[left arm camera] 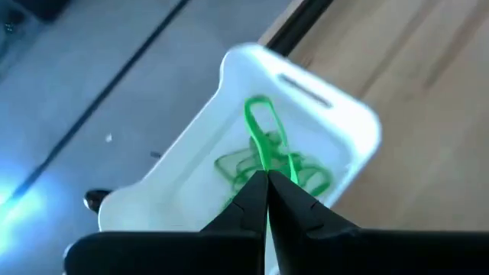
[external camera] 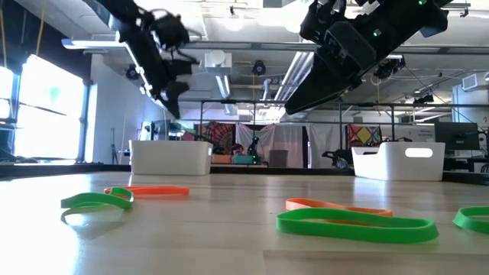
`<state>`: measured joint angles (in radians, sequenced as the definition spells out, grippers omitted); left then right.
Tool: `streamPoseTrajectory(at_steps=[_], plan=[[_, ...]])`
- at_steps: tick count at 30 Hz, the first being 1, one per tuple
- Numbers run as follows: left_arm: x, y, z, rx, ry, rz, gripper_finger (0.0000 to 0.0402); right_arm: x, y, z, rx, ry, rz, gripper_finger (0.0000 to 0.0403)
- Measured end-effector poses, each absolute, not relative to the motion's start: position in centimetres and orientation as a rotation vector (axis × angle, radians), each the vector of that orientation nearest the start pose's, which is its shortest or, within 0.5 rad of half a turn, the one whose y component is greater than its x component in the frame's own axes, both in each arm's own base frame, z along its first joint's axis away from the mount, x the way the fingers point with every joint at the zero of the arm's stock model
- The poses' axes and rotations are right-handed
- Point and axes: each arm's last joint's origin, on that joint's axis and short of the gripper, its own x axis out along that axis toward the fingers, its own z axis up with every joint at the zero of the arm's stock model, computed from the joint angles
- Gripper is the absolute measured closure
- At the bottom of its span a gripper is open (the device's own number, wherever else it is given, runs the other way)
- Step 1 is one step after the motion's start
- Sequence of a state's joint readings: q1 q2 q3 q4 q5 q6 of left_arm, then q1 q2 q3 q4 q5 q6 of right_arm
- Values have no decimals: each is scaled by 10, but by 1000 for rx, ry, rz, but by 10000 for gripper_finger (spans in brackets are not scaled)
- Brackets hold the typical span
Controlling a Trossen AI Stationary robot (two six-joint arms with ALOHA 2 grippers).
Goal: Sort rubber bands into baskets
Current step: Put the green rubber band into the top left white bin, then put the orange rubber band into the top right white bin
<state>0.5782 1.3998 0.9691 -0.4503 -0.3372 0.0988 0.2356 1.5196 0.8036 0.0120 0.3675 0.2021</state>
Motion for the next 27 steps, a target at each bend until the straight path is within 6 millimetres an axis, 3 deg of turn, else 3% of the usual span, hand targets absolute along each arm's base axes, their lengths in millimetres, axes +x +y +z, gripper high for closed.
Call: streamPoseTrajectory(at_steps=[8,14,21,27], plan=[[229,196,207,-88,1062,758,395,297,61,190,-11,655,-195,203],[233,200,193,-145,1088,723,347,297,61,190,-9,655,-196,203],[242,183,204,-158,1016,659,269,297,61,190,-10,655,-196,203],[253,137,205,-110,883,506,241,297,61,190,-11,659,-196,203]])
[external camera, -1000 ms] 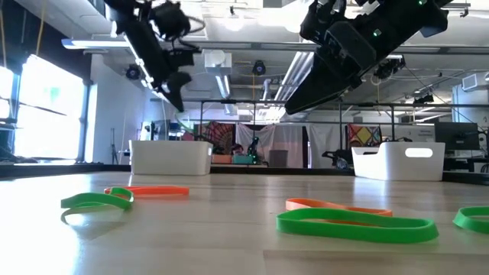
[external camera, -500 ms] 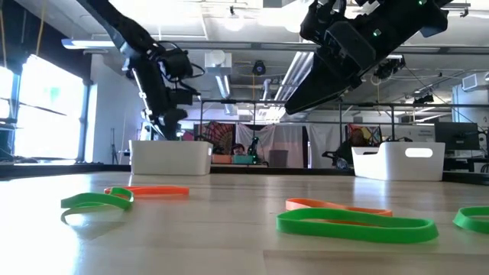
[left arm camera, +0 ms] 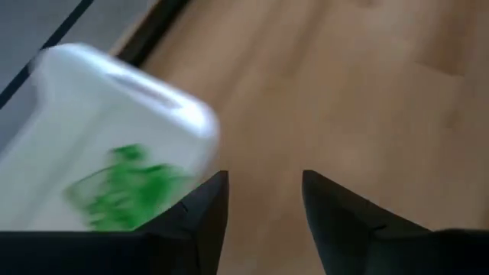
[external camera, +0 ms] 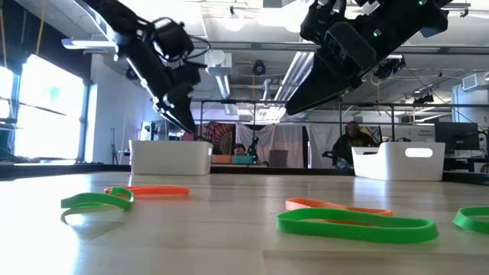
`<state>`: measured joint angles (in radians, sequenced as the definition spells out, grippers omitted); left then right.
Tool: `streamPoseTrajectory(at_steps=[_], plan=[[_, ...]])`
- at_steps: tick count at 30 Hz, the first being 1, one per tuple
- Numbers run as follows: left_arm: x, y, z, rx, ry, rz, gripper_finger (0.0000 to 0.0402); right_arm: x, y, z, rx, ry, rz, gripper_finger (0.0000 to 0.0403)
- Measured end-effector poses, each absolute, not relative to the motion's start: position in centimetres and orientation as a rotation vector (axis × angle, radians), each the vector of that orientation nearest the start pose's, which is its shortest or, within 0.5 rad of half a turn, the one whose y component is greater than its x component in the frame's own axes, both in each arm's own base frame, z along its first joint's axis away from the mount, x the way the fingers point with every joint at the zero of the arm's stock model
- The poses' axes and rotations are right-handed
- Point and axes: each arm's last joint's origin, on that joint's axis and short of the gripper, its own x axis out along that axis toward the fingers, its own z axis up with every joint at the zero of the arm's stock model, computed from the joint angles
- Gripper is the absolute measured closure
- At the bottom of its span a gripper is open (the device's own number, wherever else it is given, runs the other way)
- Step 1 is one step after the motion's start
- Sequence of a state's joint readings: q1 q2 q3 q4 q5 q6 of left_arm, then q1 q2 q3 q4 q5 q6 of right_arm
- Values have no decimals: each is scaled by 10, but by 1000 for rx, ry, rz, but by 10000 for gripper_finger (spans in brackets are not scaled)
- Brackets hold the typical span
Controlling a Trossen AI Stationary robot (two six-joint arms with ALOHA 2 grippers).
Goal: Sort rubber bands into baskets
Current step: Put the orange rubber band into the top right white bin
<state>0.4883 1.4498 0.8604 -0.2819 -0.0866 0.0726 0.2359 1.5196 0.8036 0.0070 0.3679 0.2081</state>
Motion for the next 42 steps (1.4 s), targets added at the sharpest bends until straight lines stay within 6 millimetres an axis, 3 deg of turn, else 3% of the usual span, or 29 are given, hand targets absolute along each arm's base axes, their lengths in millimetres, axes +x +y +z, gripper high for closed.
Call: streamPoseTrajectory(at_steps=[7,14,20,31,38,42], plan=[[257,61,200,-80,830,311,241,297,60,190,-19,663,-194,203],[262,-20,188,-49,883,67,241,297,60,190,-18,663,-196,203],[261,-65,168,-165,951,73,239,297,60,190,-17,660,-196,203],[256,-109,130,-215,1065,97,213,297,60,190,-18,659,-196,203],[257,-118,119,-231,1072,122,191,297,60,190,-18,659,-196,203],[257,-119,116,-218,1066,150,199,297,60,190,-18,658,-195,203]])
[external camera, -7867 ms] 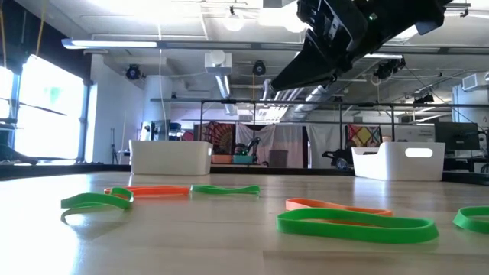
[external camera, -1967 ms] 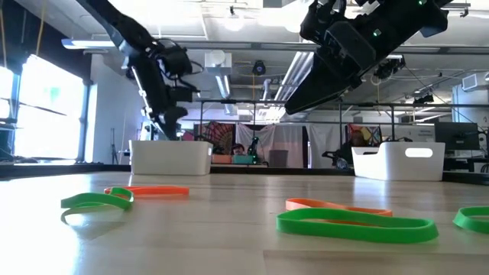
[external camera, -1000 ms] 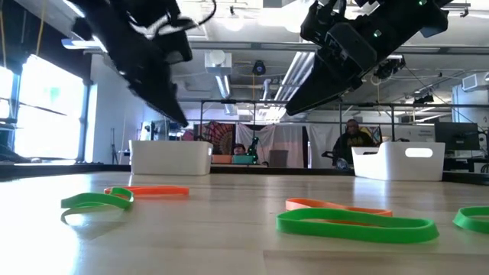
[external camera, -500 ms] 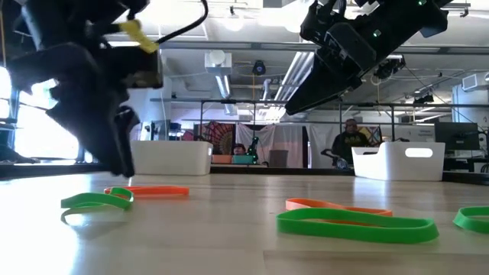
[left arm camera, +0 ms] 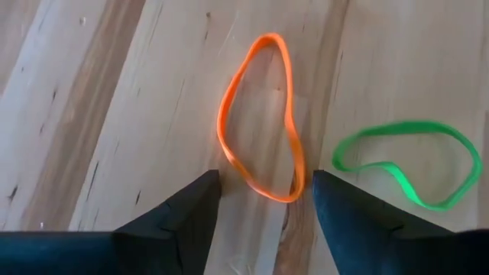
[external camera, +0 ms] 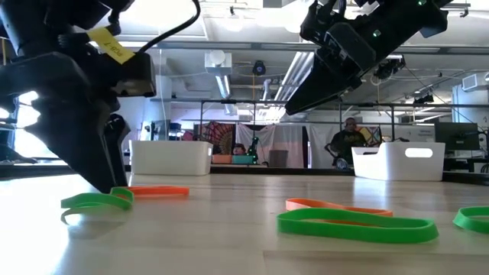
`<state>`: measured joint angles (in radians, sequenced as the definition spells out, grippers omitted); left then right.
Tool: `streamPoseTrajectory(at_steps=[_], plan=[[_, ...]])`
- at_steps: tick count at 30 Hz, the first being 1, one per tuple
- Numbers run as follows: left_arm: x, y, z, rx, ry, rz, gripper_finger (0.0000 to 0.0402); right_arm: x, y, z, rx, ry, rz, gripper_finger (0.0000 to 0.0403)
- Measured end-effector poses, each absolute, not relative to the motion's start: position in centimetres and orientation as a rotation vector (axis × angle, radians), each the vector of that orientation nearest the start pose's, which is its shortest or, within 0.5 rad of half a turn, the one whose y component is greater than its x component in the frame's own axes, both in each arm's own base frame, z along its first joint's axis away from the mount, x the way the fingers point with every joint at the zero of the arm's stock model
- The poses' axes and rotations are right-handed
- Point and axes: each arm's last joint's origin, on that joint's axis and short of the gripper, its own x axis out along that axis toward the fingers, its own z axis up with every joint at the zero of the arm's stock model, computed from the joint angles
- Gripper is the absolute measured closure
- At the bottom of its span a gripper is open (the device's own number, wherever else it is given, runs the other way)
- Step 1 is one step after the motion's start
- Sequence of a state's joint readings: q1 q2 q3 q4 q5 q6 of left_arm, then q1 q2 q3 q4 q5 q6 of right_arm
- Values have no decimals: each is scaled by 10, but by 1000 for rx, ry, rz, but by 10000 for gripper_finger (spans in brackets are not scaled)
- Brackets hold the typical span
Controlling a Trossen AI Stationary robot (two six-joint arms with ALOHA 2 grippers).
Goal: Sort rubber bands into baskets
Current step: Put the orange rubber band into the top right white bin
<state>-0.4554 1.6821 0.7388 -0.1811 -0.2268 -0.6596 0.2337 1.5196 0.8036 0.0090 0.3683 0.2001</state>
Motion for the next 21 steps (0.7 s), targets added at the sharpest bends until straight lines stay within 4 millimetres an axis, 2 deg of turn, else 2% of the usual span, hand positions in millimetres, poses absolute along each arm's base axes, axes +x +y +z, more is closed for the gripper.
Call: streamPoseTrajectory(at_steps=[4,10,15,21], plan=[[257,-117,118,-224,1056,164,251,297,60,190,-19,656,-194,203],[256,-119,119,-213,1034,188,383,297,61,190,-18,665,-145,203],[260,-116,123,-218,1020,207,397,300,64,193,27,629,-79,203],[285,-106,143,-230,930,224,401,301,69,196,-2,596,-50,192]])
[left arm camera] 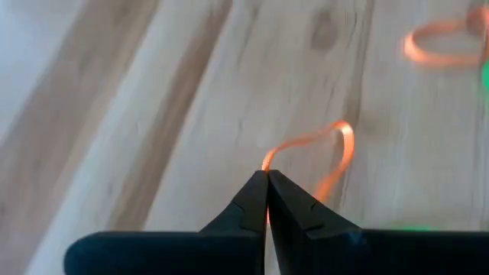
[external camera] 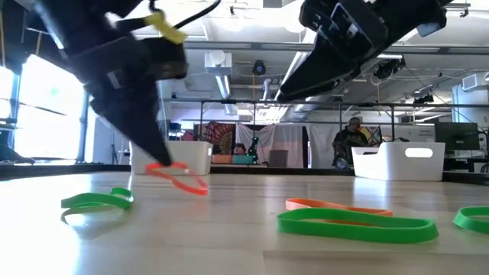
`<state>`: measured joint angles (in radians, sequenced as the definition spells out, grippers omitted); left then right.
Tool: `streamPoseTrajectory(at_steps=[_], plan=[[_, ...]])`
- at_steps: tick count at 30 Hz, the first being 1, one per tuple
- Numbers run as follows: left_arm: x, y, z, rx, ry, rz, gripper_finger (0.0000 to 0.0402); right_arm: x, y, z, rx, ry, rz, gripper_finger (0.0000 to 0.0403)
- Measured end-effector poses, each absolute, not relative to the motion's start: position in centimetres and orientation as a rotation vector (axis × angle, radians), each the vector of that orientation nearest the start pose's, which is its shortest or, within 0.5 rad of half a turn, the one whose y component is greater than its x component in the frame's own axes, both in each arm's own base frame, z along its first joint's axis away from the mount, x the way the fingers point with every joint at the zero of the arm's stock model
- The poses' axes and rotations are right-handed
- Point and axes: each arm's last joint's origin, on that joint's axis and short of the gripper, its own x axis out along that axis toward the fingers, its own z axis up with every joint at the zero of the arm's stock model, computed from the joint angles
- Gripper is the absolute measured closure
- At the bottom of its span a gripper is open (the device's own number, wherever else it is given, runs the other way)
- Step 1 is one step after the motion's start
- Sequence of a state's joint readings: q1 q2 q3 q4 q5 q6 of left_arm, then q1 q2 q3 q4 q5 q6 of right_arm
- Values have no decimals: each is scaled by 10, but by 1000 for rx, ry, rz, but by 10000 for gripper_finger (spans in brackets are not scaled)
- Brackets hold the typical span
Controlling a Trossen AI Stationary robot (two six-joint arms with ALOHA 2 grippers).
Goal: Sort rubber bands into baskets
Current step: Put the orange rubber band into the top right white bin
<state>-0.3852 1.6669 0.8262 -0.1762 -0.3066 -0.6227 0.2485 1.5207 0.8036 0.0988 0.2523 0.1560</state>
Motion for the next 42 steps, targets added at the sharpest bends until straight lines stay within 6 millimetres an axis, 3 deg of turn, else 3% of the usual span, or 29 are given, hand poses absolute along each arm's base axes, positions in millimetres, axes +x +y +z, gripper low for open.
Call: streamPoseTrajectory(at_steps=[10,16,20,26,30,36,42], plan=[[322,-82,177,-242,743,226,401,318,75,167,-4,593,-45,181],[332,-73,188,-209,681,217,401,322,74,166,49,545,-120,200],[337,-74,193,-210,627,185,401,323,68,165,74,545,-179,249],[337,-74,194,-187,620,176,396,323,65,165,66,551,-185,385],[336,-75,193,-161,619,211,369,321,64,168,72,558,-191,387],[336,-75,194,-153,608,234,293,307,60,184,52,584,-275,399],[339,-75,199,-149,547,234,225,280,46,207,14,633,-450,402]])
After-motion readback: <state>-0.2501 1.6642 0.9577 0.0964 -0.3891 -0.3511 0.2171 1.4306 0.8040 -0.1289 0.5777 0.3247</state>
